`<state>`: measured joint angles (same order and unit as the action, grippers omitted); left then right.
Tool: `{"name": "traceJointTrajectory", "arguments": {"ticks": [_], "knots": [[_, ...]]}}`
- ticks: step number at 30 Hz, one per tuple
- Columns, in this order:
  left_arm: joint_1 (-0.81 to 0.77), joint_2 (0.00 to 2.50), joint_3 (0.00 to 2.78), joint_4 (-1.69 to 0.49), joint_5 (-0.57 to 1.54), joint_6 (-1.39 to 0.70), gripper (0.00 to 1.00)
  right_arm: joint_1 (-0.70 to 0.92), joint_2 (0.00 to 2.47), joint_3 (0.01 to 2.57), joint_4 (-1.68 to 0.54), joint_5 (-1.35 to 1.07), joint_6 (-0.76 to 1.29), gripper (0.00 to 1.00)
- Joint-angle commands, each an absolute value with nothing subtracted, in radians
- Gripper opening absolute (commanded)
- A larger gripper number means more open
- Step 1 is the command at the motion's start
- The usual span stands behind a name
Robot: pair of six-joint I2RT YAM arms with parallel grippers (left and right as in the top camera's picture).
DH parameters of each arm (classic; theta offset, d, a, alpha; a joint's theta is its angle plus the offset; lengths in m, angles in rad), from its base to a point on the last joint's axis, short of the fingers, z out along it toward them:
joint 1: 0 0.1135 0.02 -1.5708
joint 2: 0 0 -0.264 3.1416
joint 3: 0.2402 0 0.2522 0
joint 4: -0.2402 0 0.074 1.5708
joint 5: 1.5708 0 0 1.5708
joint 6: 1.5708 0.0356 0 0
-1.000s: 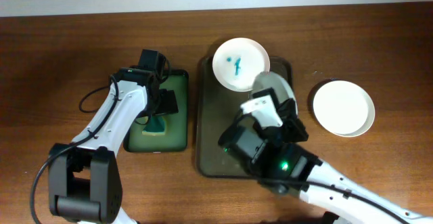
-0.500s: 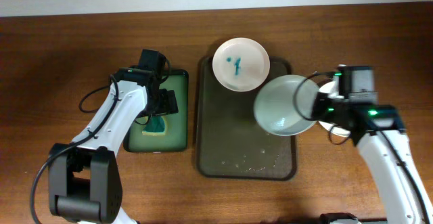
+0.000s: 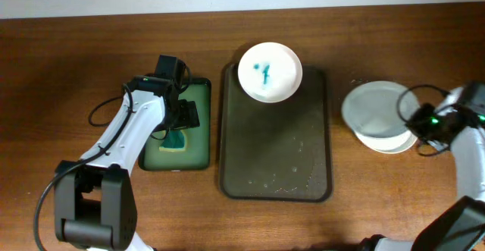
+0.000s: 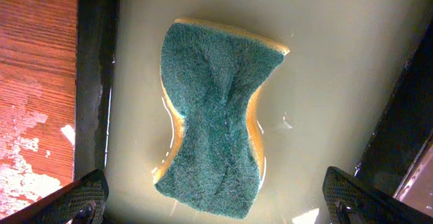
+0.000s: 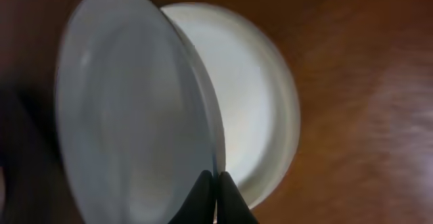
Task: Clean dirty plates on tray and stack at the side
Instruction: 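Grip the top plate with right gripper and drag it to tray center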
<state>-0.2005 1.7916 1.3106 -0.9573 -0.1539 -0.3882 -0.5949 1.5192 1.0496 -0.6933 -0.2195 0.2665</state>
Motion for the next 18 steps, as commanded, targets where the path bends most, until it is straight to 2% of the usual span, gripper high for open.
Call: {"name": "traceJointTrajectory", "arguments": {"ticks": [1,3,4,6,8,11,13,16,18], "knots": [[-0.198,1.784,1.311,-0.958,-0.154,-0.387,0.99,-0.666,1.559,1.068,-0.688,-0.252,0.295,0.06],[-0.198,1.784,1.311,-0.958,-0.154,-0.387,0.99,-0.661,1.559,1.068,-0.702,-0.284,0.257,0.5],[-0.198,1.784,1.311,-0.958,-0.154,-0.387,0.99,-0.646,1.557,1.068,-0.703,-0.334,0.233,0.59],[-0.198,1.784,1.311,-0.958,-0.154,-0.387,0.99,-0.583,1.529,1.069,-0.704,-0.413,0.175,0.61],[-0.198,1.784,1.311,-0.958,-0.154,-0.387,0.99,-0.431,1.488,1.114,-0.748,-0.409,0.107,0.6],[-0.198,1.784,1.311,-0.958,-0.154,-0.387,0.99,-0.123,1.498,1.266,-0.857,-0.281,0.081,0.59],[-0.198,1.784,1.311,-0.958,-0.154,-0.387,0.99,0.025,1.531,1.327,-0.834,-0.146,0.081,0.59],[-0.198,1.784,1.311,-0.958,-0.154,-0.387,0.99,0.12,1.623,1.341,-0.681,-0.071,0.082,0.61],[-0.198,1.784,1.311,-0.958,-0.154,-0.387,0.99,0.123,1.721,1.341,-0.591,-0.074,0.085,0.62]]}}
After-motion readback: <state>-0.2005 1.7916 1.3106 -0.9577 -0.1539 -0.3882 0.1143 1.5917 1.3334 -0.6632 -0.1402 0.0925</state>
